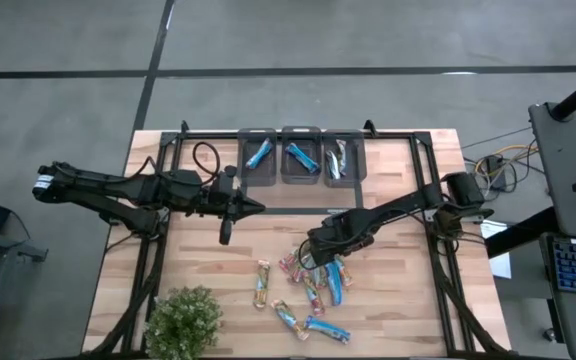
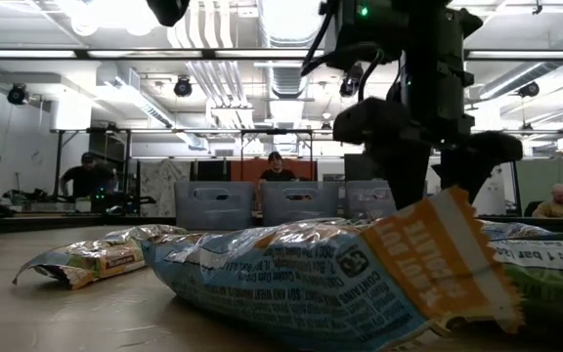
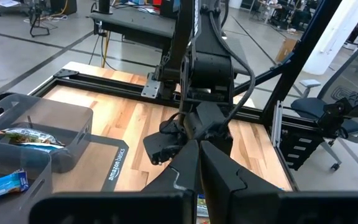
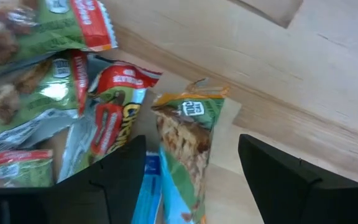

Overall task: Pick and place Granola Bars by type
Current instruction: Put the yellow granola bar into the right black bin

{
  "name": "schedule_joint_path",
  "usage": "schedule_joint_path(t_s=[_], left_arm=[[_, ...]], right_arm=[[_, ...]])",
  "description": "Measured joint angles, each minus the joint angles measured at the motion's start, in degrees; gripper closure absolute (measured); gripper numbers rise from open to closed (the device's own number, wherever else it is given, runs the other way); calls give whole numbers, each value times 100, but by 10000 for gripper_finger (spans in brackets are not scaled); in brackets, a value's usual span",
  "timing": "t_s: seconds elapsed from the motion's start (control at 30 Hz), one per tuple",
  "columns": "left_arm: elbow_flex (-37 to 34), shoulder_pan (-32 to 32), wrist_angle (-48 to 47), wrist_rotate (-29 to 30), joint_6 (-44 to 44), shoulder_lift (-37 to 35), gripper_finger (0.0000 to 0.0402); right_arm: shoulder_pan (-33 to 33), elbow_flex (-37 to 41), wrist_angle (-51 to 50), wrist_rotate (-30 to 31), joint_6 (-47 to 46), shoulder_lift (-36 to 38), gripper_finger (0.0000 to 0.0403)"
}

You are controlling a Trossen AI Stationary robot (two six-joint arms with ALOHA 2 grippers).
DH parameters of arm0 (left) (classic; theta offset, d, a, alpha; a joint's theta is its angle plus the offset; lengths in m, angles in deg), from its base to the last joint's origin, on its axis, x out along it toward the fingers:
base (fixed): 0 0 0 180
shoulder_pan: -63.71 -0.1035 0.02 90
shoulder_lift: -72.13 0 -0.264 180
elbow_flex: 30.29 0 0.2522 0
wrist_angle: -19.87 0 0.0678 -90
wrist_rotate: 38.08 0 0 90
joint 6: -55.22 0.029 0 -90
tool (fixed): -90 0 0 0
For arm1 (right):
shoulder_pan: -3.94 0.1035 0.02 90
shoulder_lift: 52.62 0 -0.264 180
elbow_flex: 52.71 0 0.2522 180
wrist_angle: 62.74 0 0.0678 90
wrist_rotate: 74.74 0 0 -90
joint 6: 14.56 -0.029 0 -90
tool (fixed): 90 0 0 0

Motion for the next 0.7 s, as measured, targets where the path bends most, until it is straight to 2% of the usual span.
schedule_joint_path(t_s=[0.7], left_arm=[[0,0,0,0,24,2,402]], right_arm=[[9,76,131,-25,12,-88,165]])
